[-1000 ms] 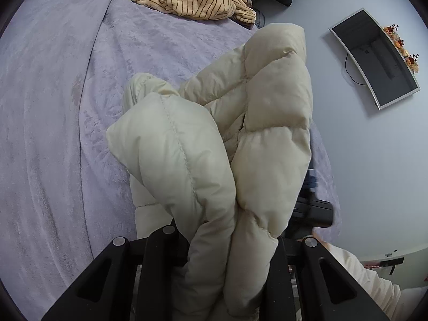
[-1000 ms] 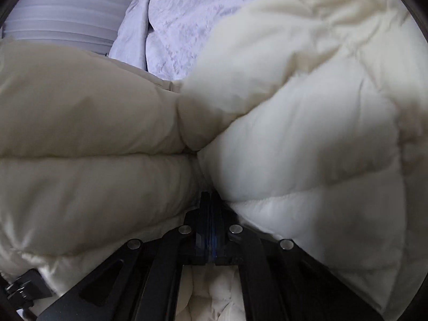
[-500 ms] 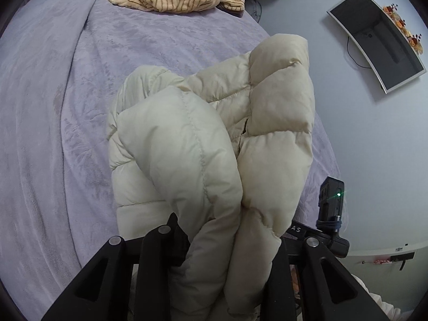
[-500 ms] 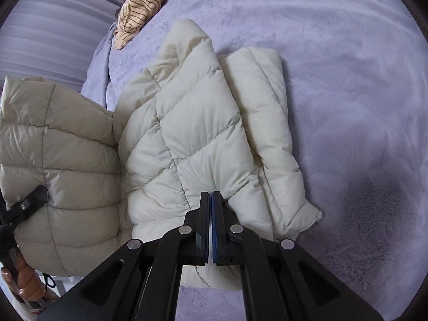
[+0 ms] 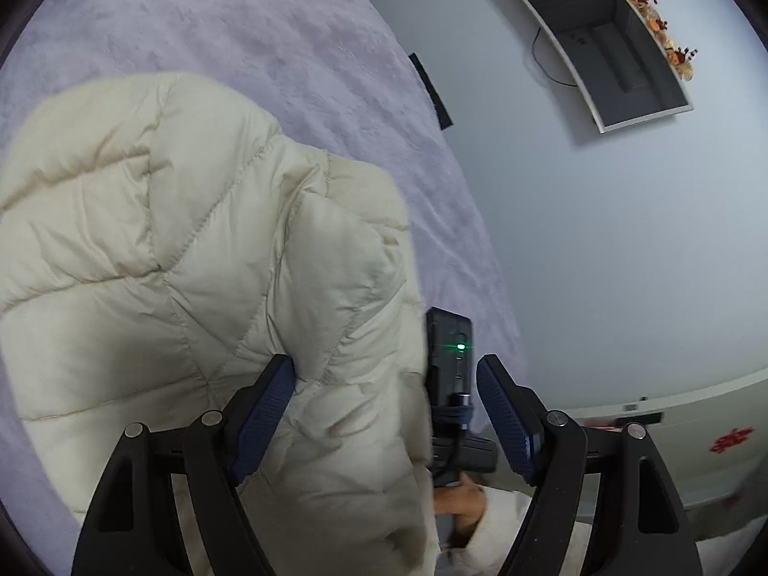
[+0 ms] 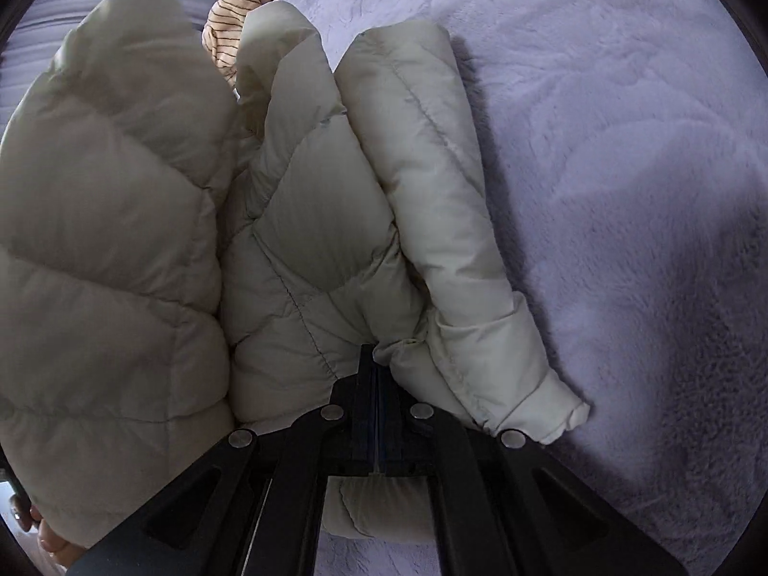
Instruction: Fold large clothes
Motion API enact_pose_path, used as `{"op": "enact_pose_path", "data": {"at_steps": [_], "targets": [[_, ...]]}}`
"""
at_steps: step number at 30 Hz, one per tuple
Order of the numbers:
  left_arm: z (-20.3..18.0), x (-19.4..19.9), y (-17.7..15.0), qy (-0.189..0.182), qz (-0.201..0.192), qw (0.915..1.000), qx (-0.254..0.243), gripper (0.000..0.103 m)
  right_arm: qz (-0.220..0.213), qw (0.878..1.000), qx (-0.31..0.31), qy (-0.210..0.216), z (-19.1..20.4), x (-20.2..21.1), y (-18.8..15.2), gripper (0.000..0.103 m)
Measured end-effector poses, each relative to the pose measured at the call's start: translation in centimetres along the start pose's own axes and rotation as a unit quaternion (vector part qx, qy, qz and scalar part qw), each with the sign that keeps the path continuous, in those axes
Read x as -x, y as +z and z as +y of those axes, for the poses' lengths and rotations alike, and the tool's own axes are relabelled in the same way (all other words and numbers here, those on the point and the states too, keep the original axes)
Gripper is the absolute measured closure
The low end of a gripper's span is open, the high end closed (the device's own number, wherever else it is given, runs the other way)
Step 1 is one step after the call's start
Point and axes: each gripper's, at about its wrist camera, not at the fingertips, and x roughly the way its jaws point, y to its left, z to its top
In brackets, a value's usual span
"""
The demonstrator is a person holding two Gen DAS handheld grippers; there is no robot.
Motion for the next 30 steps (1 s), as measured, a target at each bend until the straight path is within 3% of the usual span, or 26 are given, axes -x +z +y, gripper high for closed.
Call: {"op": "enact_pose_path", "data": {"at_steps": [4,7,12,16,18,19,20,23,25,26,30], "targets": [[0.1,-1.3,0.3,-0.006,0.01,0.9997,-0.023,0.025,0.003,0.999,-0.014,0.029,-1.1,0.0,0.2,0.103],[0.6,-0.4,0.3,-0.025,0.002,0.9995,-0.02,0.025,0.008,0.998,-0.032,0.053,-2.1,0.7,0.5,0.103],[1.5,0.3,0.4,-0.022,-0.001,0.9996,-0.019,0.025,0.019,0.996,-0.053,0.074,-3.0,1.5,1.0,0.1],[1.2,0.7,0.0,-0.034,-0.003,0.9991,-0.025,0.025,-0.013,0.994,-0.069,0.081,-3.7,5.8,1.8,0.097],[1.2,0.6,-0.3,-0.038,0.003,0.9989,-0.028,0.025,-0.042,0.992,-0.08,0.09,-4.1,8.6,2.7,0.072],[1.0,0.4,-0.6,-0.039,0.006,0.9987,-0.031,0.025,-0.055,0.99,-0.085,0.1,-4.1,9.8,3.3,0.046],[1.0,0.3,-0.8,-0.039,0.009,0.9986,-0.035,0.025,-0.063,0.988,-0.083,0.111,-3.9,10.7,3.9,0.042],[0.7,-0.1,-1.1,-0.034,0.016,0.9982,-0.047,0.025,-0.048,0.991,-0.047,0.119,-2.3,10.9,6.8,0.046],[0.6,-0.3,-1.3,-0.035,0.019,0.9979,-0.05,0.025,-0.018,0.994,-0.015,0.105,-1.0,9.1,7.8,0.073],[0.5,-0.5,-1.3,-0.038,0.021,0.9977,-0.053,0.025,-0.001,0.996,-0.003,0.092,-0.6,7.8,8.6,0.096],[0.1,-2.6,-1.4,-0.039,0.036,0.9948,-0.087,0.025,0.044,0.997,0.05,0.051,1.3,3.3,12.0,0.098]]}}
